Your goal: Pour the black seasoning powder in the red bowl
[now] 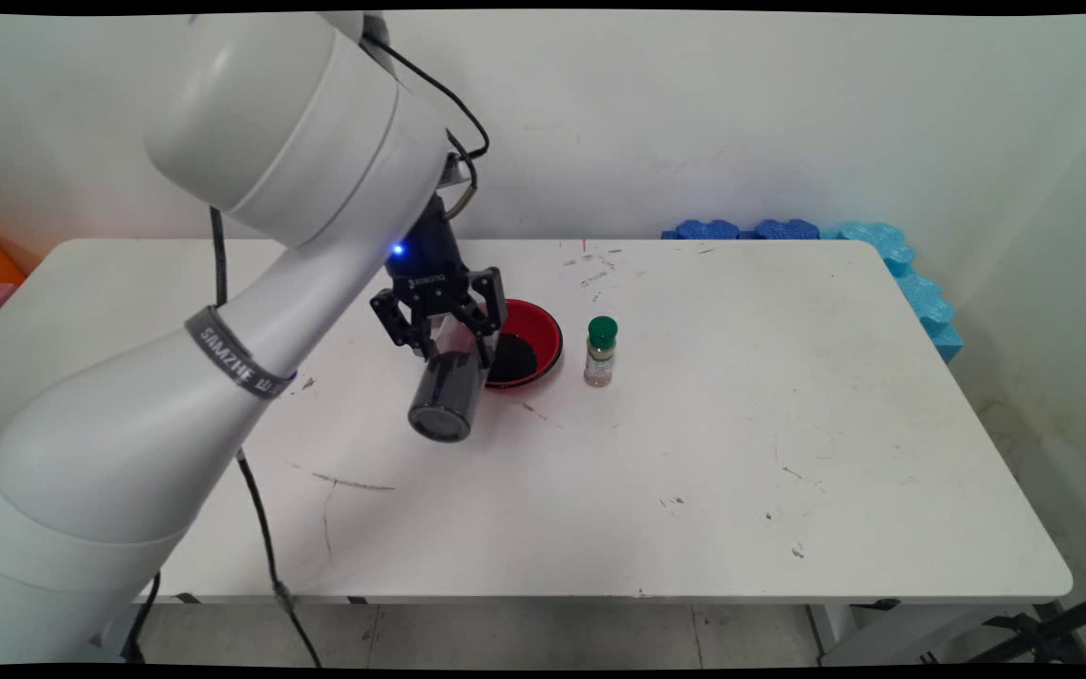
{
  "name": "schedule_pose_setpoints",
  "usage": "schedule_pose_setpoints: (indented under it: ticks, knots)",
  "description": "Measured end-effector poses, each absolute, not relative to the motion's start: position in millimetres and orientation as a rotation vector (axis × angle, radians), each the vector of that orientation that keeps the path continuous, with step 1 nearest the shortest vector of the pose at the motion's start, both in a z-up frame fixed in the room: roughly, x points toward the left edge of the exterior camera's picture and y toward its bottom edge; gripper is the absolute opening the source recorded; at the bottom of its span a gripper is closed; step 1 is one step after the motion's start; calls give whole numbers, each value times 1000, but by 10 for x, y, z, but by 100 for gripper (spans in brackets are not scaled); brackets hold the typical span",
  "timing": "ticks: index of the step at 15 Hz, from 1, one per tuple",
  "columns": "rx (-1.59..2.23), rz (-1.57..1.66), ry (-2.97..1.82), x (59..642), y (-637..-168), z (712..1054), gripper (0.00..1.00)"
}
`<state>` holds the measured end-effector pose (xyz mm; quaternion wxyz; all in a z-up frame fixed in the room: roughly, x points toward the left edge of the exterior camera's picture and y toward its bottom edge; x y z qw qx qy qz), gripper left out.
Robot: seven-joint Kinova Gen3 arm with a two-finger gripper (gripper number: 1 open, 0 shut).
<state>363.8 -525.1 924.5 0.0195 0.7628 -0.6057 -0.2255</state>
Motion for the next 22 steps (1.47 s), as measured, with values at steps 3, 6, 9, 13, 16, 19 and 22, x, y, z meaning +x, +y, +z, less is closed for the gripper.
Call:
schedule_pose_setpoints:
  ticks: [3, 6, 9, 13, 16, 19, 22]
  knots:
    - [2394, -710, -1868, 3586, -5294, 9228, 0]
    - [2424, -719, -1855, 3534, -5341, 9209, 0]
    - [2451, -727, -1843, 3498, -5390, 9189, 0]
    - [2489, -736, -1831, 3464, -5444, 9170, 0]
    - [2516, -744, -1823, 3448, -5473, 9156, 0]
    - [2541, -754, -1816, 3430, -5490, 9150, 0]
    - [2563, -764, -1810, 3410, -5502, 9146, 0]
